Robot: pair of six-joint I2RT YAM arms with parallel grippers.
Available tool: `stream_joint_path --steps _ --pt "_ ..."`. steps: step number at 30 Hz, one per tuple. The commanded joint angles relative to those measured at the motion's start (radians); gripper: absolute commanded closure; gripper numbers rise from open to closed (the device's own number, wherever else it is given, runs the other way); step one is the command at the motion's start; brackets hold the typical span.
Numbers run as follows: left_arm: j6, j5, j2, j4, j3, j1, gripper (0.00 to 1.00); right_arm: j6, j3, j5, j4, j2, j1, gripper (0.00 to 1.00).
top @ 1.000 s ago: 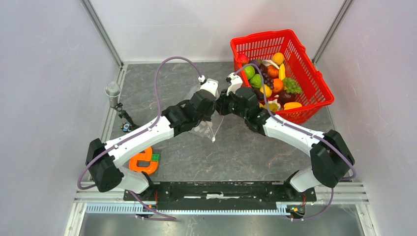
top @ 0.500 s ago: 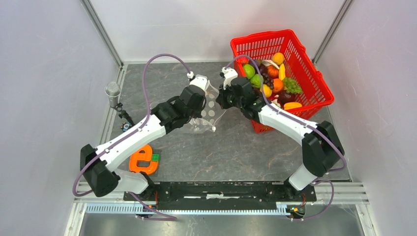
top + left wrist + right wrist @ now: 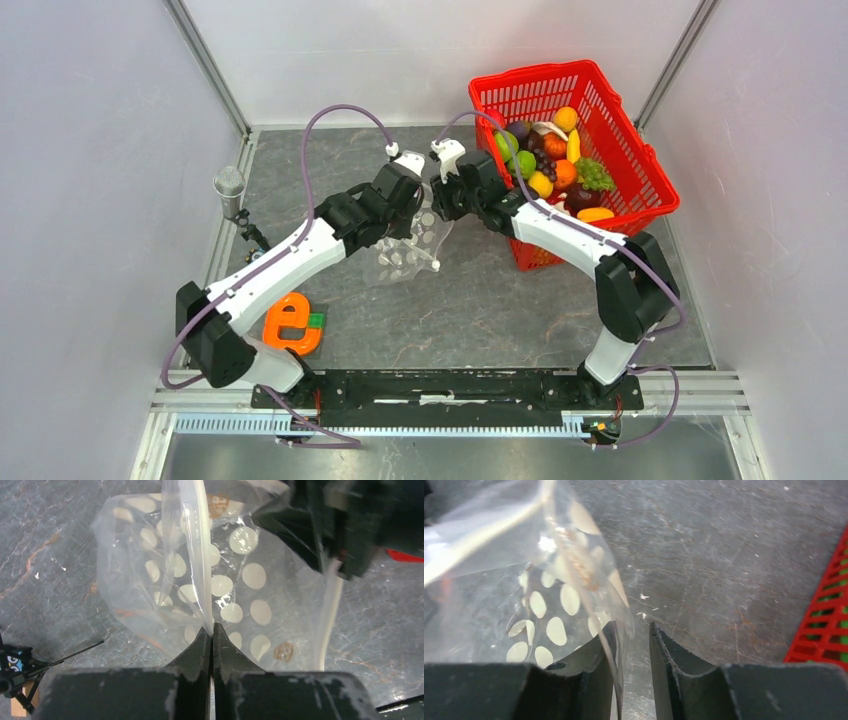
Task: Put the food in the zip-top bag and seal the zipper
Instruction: Open the zipper of the food storage bag at the center of the board, then pick up the fake vegetable from the bin.
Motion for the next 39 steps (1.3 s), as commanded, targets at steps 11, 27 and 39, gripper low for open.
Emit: stream_joint_path --steps 11,27,39 --pt "-0.038 0.075 0.024 0.124 -0.071 0.105 0.98 -0.046 0.000 -0.109 0.061 -0.219 -0.004 0.40" --pt "-0.026 0.169 0.004 0.165 -0.102 0.114 0.98 0.031 -0.010 0.166 0.096 -0.330 -0.335 0.34" --pt "-0.021 0.164 0.017 0.175 -0.109 0.114 0.98 0.187 0.121 -0.183 0.210 -0.012 -0.535 0.25"
